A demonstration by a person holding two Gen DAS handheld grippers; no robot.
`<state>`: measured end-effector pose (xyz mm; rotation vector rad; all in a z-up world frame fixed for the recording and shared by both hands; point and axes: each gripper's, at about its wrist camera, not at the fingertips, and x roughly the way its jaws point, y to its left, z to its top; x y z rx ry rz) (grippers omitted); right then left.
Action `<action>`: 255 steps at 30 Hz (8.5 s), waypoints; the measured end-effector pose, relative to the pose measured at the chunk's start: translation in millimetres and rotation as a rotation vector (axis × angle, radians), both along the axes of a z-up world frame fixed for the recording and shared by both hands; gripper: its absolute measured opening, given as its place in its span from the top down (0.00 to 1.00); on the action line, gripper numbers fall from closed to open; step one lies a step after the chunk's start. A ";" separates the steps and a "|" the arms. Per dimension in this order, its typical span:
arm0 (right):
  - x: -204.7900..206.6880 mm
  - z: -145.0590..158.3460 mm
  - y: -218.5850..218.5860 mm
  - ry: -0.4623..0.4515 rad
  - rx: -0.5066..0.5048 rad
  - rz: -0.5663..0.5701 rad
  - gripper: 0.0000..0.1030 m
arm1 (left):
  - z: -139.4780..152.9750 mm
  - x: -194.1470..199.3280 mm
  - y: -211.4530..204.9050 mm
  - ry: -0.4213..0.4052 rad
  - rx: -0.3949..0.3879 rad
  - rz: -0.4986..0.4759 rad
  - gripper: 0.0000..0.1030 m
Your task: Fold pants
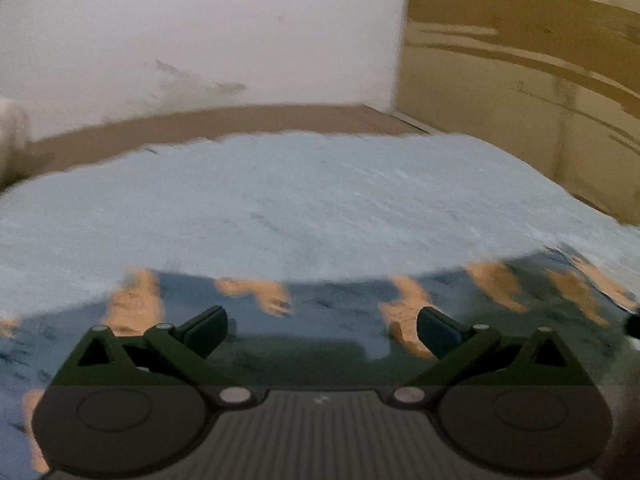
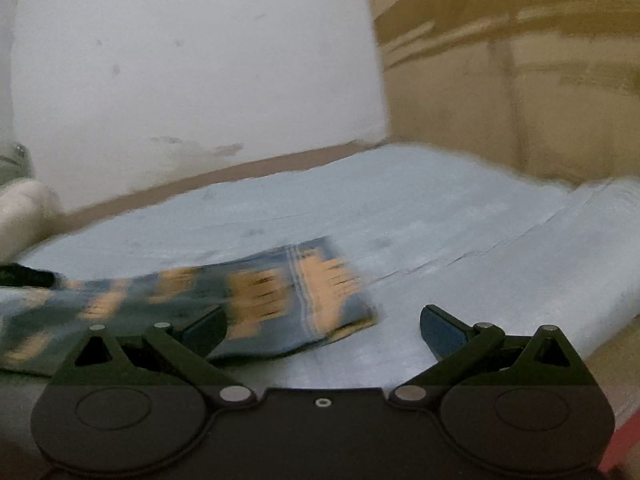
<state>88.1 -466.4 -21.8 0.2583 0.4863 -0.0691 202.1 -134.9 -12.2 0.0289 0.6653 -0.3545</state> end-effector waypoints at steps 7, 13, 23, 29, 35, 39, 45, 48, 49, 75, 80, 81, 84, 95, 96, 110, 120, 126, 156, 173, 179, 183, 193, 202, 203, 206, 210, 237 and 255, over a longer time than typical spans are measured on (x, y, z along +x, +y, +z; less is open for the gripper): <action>15.0 0.4 -4.6 0.060 0.135 0.001 0.01 | -24.7 -4.6 -27.7 0.047 0.049 -0.049 0.01; 19.5 -1.6 -22.6 0.015 0.336 -0.119 0.17 | -18.1 -1.3 -25.7 0.083 0.026 -0.032 0.01; 14.8 11.7 -5.3 -0.016 0.123 -0.213 0.82 | 5.9 20.1 -14.5 0.208 -0.308 -0.050 0.01; 15.3 38.7 60.1 -0.108 -0.220 -0.018 0.85 | 11.2 30.5 -5.9 0.303 -0.583 -0.145 0.01; 13.4 39.6 136.9 -0.131 -0.407 0.211 0.86 | 6.7 27.7 14.9 0.295 -0.594 -0.115 0.01; 11.0 21.6 168.1 -0.072 -0.401 0.321 0.86 | -6.0 27.6 25.5 0.316 -0.556 -0.078 0.01; 3.5 0.6 163.4 -0.049 -0.317 0.291 0.86 | -20.4 28.9 19.1 0.357 -0.544 -0.088 0.02; -1.8 5.2 156.9 -0.106 -0.211 0.253 0.86 | -22.9 31.8 5.5 0.377 -0.544 -0.110 0.10; -5.1 5.4 152.7 -0.119 -0.178 0.243 0.86 | -24.3 34.6 0.4 0.393 -0.548 -0.111 0.12; -3.9 -4.6 169.4 -0.085 -0.363 0.261 0.58 | -30.0 50.9 -39.2 0.446 -0.491 -0.005 0.91; -7.2 -10.0 185.2 -0.098 -0.525 0.281 0.57 | -17.2 47.1 -40.0 0.428 -0.496 0.004 0.91; -7.9 -12.2 188.0 -0.102 -0.554 0.284 0.57 | -14.2 46.7 -40.0 0.429 -0.501 0.008 0.91; -12.1 -15.1 195.7 -0.127 -0.647 0.278 0.57 | -4.5 44.0 -39.3 0.425 -0.517 0.012 0.91; -24.1 -9.2 211.8 -0.251 -0.828 0.247 0.80 | 23.3 28.8 -31.7 0.382 -0.500 0.018 0.92; -25.0 -7.5 210.6 -0.255 -0.818 0.253 0.83 | 24.3 27.4 -28.4 0.377 -0.499 0.020 0.92; -23.8 27.7 229.5 -0.223 -0.452 0.421 0.85 | 44.3 9.6 42.0 0.323 -0.422 0.070 0.92; -3.0 30.0 266.4 -0.177 -0.296 0.602 0.86 | 45.2 -0.7 109.7 0.303 -0.344 0.128 0.92; 20.0 24.4 298.4 -0.148 -0.294 0.676 0.86 | 34.6 -0.3 140.7 0.308 -0.328 0.159 0.92; 22.9 5.7 231.3 -0.113 -0.326 0.464 0.01 | 5.3 3.1 145.7 0.204 -0.214 0.266 0.33; 178.2 -8.0 164.5 0.173 -0.315 0.242 0.01 | -12.7 16.4 137.1 0.147 -0.063 0.302 0.16; 146.7 -10.2 161.6 0.176 -0.324 0.236 0.01 | -13.1 -10.1 132.5 0.126 -0.010 0.271 0.07; 83.4 -12.2 170.8 0.086 -0.451 0.235 0.01 | -12.8 -41.1 130.6 0.079 0.041 0.263 0.01; 12.1 -13.4 181.5 -0.083 -0.542 0.135 0.01 | -13.0 -80.3 143.3 0.017 -0.008 0.356 0.01; 30.1 22.2 238.9 -0.221 -0.514 0.344 0.01 | 4.5 -104.9 193.8 -0.027 -0.169 0.553 0.01; 37.6 22.3 249.4 -0.213 -0.505 0.380 0.01 | 4.9 -105.1 202.6 -0.030 -0.174 0.588 0.01; 60.4 19.9 275.0 -0.177 -0.479 0.451 0.01 | 2.7 -102.0 229.8 -0.041 -0.193 0.686 0.01; 86.7 10.6 299.5 -0.119 -0.488 0.467 0.01 | -3.4 -88.1 263.3 -0.038 -0.242 0.779 0.01; 95.9 -23.9 301.0 -0.066 -0.446 0.412 0.01 | -37.0 -61.7 295.3 -0.053 -0.309 0.782 0.01; 92.9 -26.0 304.9 -0.092 -0.476 0.397 0.01 | -38.2 -86.1 318.7 -0.149 -0.515 0.861 0.28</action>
